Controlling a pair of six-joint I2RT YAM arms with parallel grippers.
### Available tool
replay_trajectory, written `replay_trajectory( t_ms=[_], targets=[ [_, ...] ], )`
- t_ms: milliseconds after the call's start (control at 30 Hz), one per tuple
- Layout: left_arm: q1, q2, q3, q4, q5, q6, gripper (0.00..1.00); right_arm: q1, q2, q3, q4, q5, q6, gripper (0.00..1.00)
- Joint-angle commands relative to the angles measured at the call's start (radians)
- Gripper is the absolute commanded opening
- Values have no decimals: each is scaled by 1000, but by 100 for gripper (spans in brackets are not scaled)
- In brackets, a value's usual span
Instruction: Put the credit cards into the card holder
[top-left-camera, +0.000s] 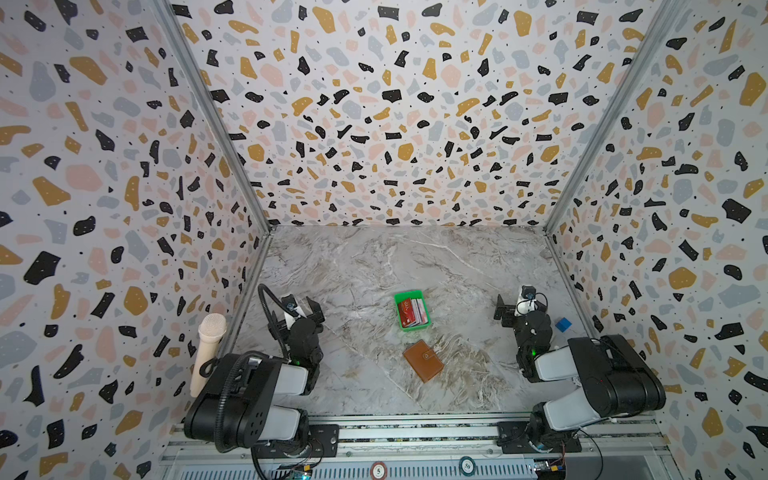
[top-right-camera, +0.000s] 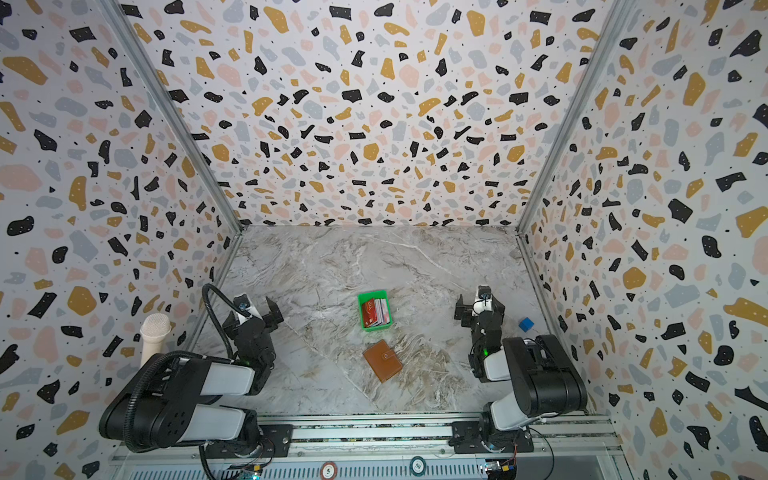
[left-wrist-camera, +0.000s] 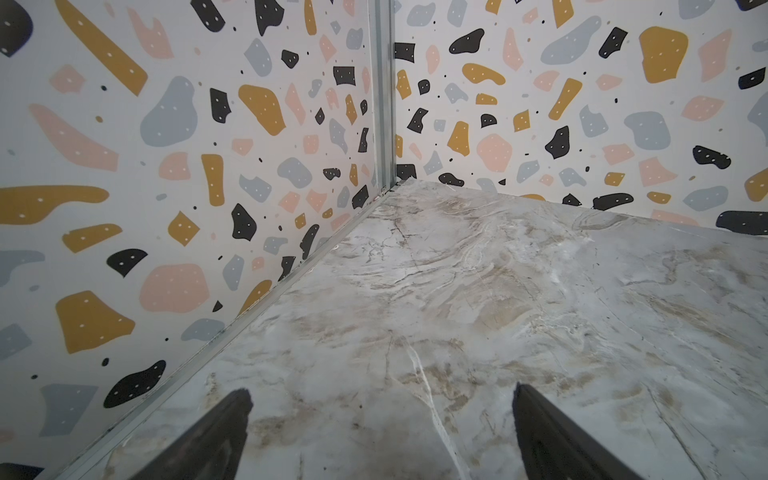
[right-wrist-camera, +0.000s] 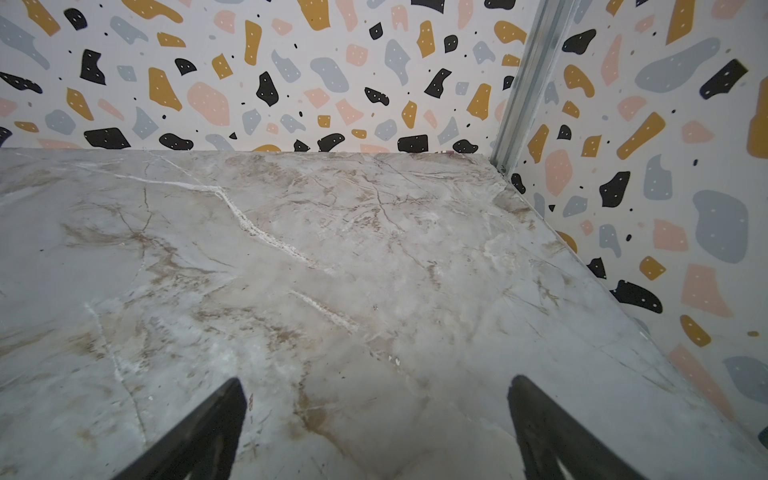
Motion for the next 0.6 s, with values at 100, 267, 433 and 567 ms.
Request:
replay_trajectory(
  t_ms=[100, 267, 433, 567],
  targets=[
    [4, -10, 18, 33, -1, 8, 100, -2, -19, 16, 24, -1, -10, 99],
    [4, -11, 17, 34, -1, 8, 100, -2, -20, 17, 23, -1, -11, 99],
    [4, -7, 20, 30, 1, 6, 100, -3, -19, 17, 22, -1, -9, 99],
    [-20, -61, 5, 64, -16, 63, 100, -2, -20, 16, 23, 0, -9, 99]
  ],
)
